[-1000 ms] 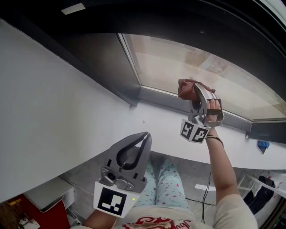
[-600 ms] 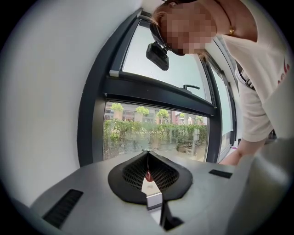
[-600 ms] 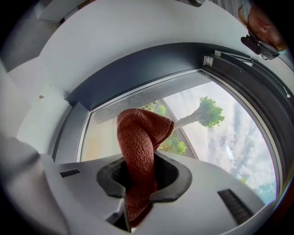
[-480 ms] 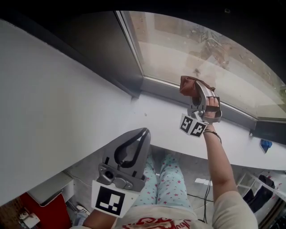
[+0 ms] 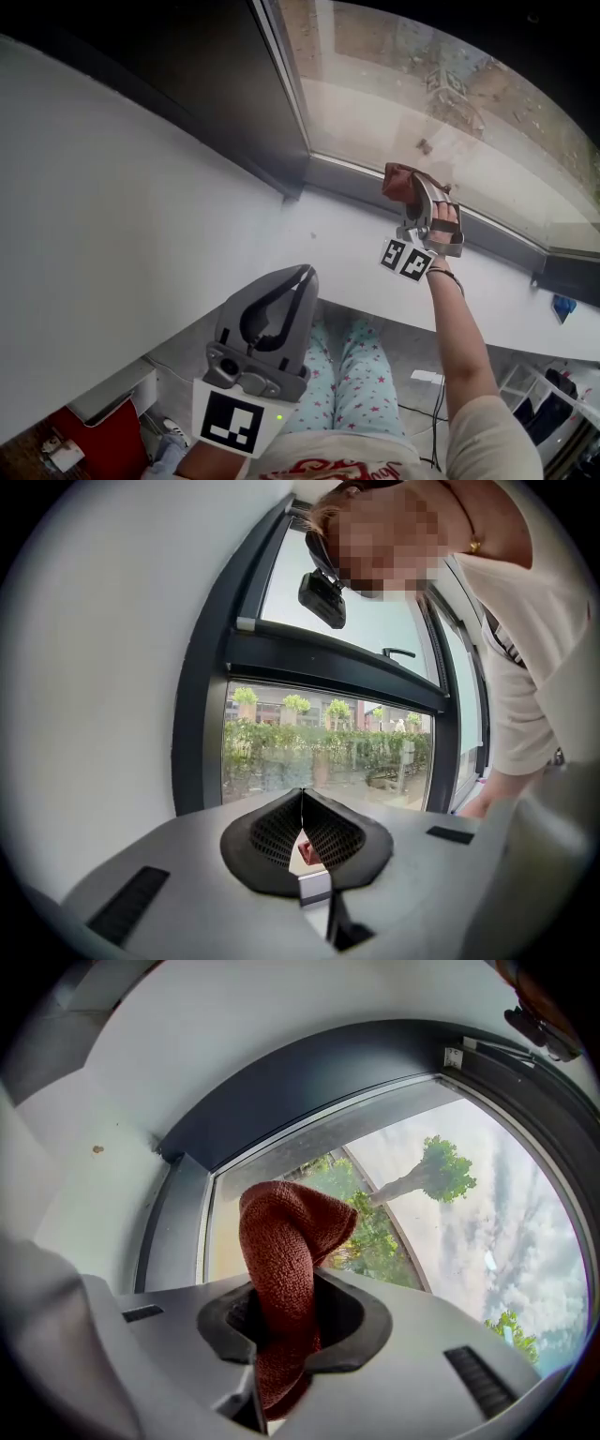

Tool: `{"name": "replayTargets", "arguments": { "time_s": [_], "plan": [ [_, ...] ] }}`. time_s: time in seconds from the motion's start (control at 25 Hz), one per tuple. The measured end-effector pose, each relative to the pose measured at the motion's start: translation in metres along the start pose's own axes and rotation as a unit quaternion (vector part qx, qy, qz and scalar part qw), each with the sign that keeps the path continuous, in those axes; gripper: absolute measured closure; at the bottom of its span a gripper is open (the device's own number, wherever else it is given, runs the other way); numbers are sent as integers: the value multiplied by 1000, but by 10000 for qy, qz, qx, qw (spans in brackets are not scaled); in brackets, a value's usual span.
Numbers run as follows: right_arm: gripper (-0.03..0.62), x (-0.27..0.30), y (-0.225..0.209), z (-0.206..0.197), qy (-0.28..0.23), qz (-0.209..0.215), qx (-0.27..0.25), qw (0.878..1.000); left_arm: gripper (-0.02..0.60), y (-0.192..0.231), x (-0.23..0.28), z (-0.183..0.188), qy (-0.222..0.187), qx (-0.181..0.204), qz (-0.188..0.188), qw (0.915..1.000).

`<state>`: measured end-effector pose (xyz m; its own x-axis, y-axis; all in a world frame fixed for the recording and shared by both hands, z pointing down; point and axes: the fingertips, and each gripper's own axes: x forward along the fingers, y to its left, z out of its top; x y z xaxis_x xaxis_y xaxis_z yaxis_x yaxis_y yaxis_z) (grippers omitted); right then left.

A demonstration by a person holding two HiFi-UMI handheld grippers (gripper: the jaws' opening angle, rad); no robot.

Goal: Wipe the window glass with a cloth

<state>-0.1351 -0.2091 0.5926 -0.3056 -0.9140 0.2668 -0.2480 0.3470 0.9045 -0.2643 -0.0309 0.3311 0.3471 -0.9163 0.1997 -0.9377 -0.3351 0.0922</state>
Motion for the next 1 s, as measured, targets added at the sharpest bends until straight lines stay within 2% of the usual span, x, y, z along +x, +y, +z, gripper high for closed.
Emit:
{"name": "replayTargets", "arguments": {
  "time_s": [0.36, 0.6, 0.8, 0.88, 1.0],
  "plan": [
    [499, 9, 29, -7, 59, 236, -68, 9997, 560, 7, -3, -19, 166, -123, 44, 9998],
    [499, 20, 59, -14, 307, 606, 104, 9976, 560, 11, 6, -26, 219, -178, 8, 9996],
    [499, 25, 72, -17, 314, 997, -25, 9945, 560, 18, 10, -28, 217, -139, 19, 9997],
    [500, 19, 56, -6, 274, 1054, 265, 9937, 560, 17, 9, -19, 129, -105, 44, 9999],
    [500, -8, -11, 33, -167, 526, 518, 9971, 560, 10, 3, 4, -52, -112, 4, 9999]
  ]
}}
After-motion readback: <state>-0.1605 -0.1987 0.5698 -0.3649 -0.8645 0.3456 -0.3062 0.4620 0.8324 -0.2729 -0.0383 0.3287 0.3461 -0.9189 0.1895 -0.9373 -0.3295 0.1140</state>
